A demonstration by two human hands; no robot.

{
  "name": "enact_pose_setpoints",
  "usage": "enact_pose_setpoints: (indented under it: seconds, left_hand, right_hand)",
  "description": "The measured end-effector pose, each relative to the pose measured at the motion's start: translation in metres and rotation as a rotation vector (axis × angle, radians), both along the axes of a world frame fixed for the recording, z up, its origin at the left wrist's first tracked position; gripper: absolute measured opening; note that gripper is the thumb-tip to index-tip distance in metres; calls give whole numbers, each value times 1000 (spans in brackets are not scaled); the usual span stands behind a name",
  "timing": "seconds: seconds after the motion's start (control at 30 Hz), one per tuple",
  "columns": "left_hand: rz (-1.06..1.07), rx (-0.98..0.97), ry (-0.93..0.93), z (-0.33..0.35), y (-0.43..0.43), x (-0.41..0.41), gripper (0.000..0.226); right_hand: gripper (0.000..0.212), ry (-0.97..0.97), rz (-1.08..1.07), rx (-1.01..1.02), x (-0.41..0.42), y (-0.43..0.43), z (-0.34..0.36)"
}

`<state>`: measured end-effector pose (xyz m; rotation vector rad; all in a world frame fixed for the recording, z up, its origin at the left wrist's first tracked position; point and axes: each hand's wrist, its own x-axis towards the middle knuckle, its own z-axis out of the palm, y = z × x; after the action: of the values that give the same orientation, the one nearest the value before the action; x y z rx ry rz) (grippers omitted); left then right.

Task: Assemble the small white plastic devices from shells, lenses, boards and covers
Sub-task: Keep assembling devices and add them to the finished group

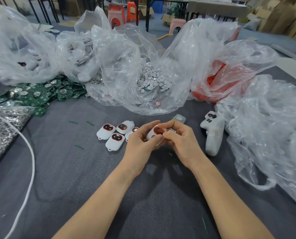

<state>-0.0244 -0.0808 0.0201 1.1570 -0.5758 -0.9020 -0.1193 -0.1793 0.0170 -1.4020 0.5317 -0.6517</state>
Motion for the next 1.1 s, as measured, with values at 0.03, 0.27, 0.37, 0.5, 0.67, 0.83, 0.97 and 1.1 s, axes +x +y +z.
enact_pose_setpoints:
  seconds: [0.03, 0.27, 0.37, 0.5, 0.67, 0.83, 0.97, 1.1]
  left_hand:
    - [2, 6, -32, 0, 0, 0, 37]
    - [-10, -18, -142, 1, 2, -1, 32]
    - [-15, -27, -111, -2, 1, 0, 29]
    - [-15, -48, -71, -4, 0, 1, 27]
    - [-31, -30, -81, -4, 1, 2, 22]
    - [-32, -42, -139, -7, 2, 3, 19]
    - [-72, -91, -40, -11, 0, 3, 21]
    - [-96, -124, 33, -14, -2, 5, 15]
  right_hand:
    - [9, -13, 2, 10, -1, 1, 0]
    - [23, -46, -21, -143, -2, 5, 7]
    - [22, -15, -22, -136, -3, 4, 8]
    - [19, 2, -37, -159, -3, 5, 8]
    - [17, 24, -155, -285, 0, 10, 8]
    - [19, 66, -211, -347, -1, 21, 9]
    - [19, 138, -270, -448, -23, 17, 28]
    - [14, 82, -616, -514, -84, -15, 77]
